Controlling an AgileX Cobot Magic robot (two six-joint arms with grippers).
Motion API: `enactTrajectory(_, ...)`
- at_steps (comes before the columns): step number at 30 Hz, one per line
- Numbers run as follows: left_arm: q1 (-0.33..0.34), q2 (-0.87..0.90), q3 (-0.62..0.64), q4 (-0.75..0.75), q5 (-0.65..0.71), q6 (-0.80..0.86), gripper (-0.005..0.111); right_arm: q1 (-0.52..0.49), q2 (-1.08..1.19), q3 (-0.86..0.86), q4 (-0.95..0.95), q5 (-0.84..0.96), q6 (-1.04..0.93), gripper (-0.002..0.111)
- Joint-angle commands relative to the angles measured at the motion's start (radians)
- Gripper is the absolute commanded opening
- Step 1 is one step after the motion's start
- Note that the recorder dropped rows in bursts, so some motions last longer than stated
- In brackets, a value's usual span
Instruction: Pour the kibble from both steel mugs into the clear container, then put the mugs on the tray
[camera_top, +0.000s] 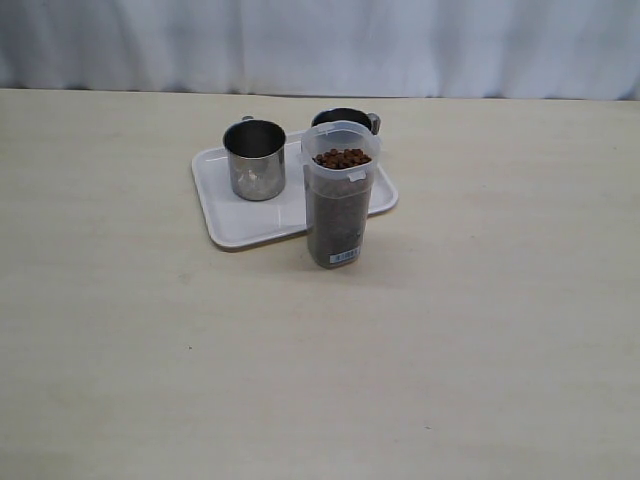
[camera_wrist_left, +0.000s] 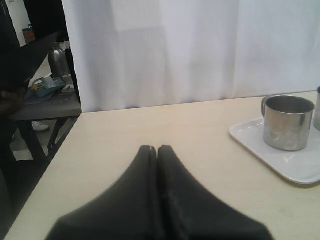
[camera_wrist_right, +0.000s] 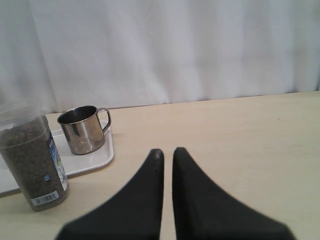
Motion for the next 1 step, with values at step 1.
enactTrajectory(1, 0.002, -0.004, 0.003, 0.002, -0.017, -0.006, 0.000, 0.003, -0.003, 0.004, 0.002, 0.000, 0.001, 0.005)
